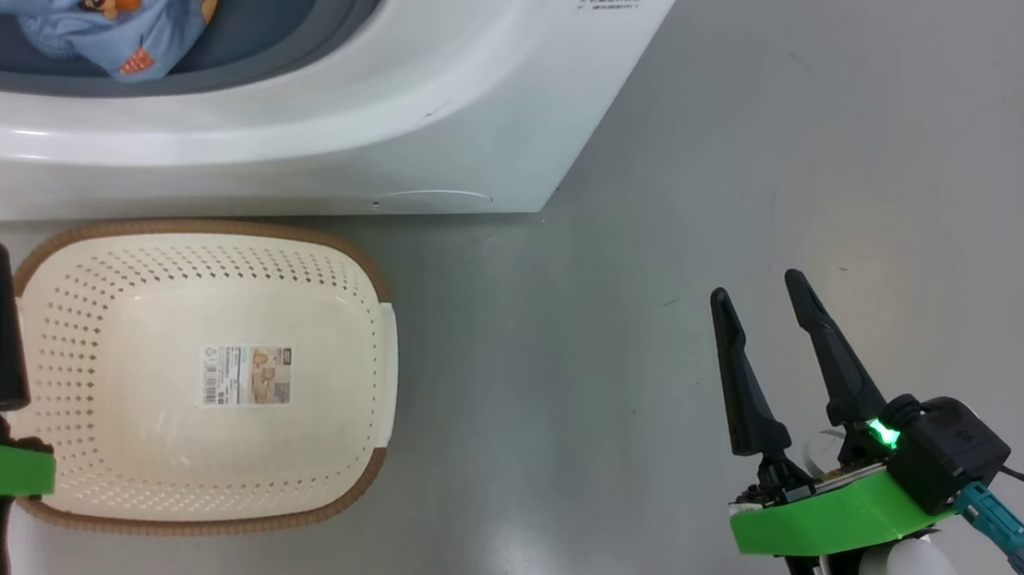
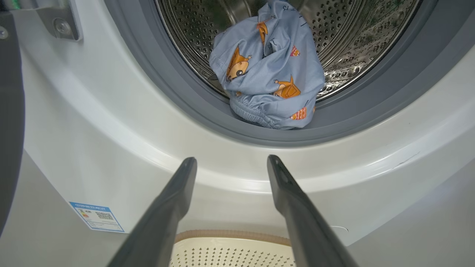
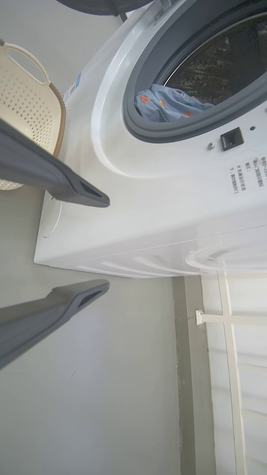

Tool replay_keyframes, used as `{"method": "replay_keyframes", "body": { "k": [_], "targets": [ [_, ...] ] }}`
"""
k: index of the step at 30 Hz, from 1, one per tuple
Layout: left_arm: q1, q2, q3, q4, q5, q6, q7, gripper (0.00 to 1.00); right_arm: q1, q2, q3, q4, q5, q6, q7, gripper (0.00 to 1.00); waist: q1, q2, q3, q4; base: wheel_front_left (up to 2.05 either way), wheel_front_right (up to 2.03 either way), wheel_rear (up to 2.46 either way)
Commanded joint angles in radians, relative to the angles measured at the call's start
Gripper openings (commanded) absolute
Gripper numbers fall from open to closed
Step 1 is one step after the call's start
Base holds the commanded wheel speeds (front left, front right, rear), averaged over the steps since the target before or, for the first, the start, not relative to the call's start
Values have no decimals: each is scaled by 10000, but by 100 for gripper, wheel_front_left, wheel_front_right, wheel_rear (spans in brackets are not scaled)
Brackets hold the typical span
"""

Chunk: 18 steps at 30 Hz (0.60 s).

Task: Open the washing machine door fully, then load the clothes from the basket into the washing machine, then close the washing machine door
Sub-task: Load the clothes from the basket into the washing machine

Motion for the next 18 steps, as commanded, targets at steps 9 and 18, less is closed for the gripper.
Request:
{"method": "replay_keyframes", "body": {
  "k": [9,18],
  "targets": [
    [-309,449,-207,-82,22,-29,-51,100,290,-33,186,-250,-16,16,-48,100,0,-1,59,59,0,0,0],
    [-1881,1051,-1557,751,-296,-29,-51,100,104,30,230,-252,-45,16,-48,100,0,-1,248,104,0,0,0]
  ]
}}
